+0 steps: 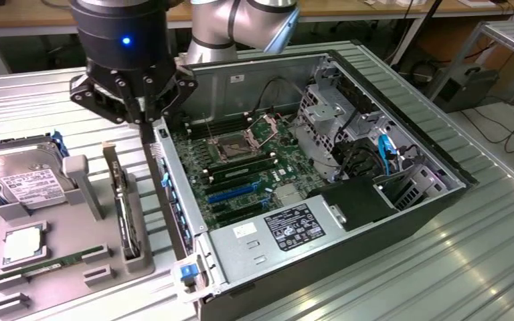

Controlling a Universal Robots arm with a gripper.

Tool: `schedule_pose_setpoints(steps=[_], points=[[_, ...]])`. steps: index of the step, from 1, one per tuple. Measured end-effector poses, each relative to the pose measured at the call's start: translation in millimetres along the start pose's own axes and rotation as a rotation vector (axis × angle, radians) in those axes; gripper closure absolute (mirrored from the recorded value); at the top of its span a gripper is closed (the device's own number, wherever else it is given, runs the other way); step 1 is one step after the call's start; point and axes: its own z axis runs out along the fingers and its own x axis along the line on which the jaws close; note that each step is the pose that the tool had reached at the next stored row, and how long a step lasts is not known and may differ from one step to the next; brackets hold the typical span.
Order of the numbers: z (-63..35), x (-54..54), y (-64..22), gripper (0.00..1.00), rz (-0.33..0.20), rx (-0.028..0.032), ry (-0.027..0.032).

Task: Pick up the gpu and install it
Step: 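Reach for the gpu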

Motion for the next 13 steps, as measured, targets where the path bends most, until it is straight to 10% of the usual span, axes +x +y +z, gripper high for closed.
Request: schedule_pose_setpoints(steps=[13], points=[[14.6,50.0,-4.6,0.89,0.000,0.0053,-0.0002]])
